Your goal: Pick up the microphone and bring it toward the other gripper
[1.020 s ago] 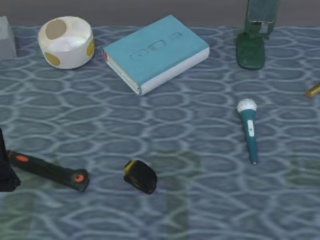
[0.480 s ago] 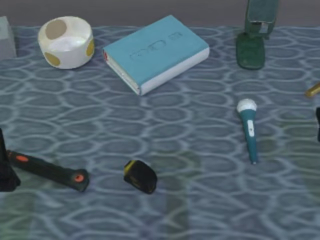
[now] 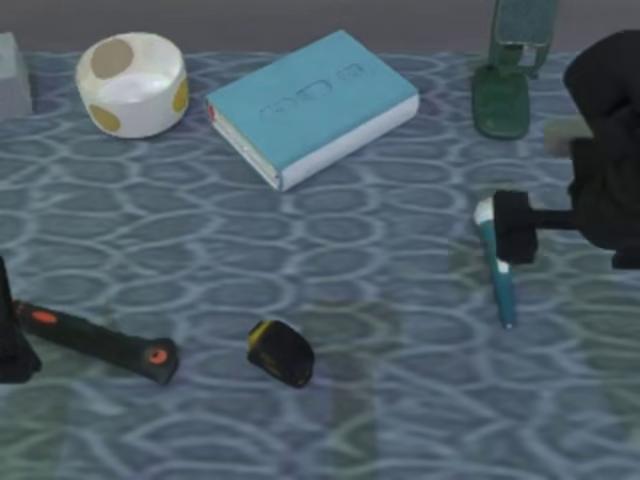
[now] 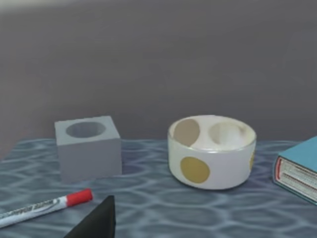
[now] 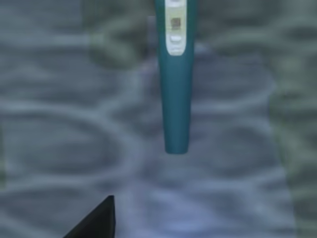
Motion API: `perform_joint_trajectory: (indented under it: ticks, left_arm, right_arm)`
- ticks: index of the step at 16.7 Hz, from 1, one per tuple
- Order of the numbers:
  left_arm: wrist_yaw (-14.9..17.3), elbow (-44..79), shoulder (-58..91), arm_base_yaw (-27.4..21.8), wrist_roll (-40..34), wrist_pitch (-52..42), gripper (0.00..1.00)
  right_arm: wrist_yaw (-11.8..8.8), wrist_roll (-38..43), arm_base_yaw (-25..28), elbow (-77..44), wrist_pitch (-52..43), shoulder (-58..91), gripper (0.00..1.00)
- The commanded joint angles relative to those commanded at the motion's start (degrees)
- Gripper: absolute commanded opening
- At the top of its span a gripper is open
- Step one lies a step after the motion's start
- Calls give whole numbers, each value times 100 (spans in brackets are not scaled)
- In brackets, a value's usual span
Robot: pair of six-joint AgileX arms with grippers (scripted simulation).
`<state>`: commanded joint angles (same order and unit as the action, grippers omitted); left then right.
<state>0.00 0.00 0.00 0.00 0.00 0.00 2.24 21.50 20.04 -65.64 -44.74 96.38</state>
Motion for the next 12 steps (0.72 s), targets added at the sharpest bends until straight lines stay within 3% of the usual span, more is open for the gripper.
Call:
perform_joint_trajectory:
  ticks: [6,12]
  left_arm:
    - [0,0,0,0,0,0,100]
    - [0,0,0,0,0,0,100]
  right_arm:
    - [25,365,346,-1213,-650,1477,100]
    - [23,377,335,-1262,-667,1539,100]
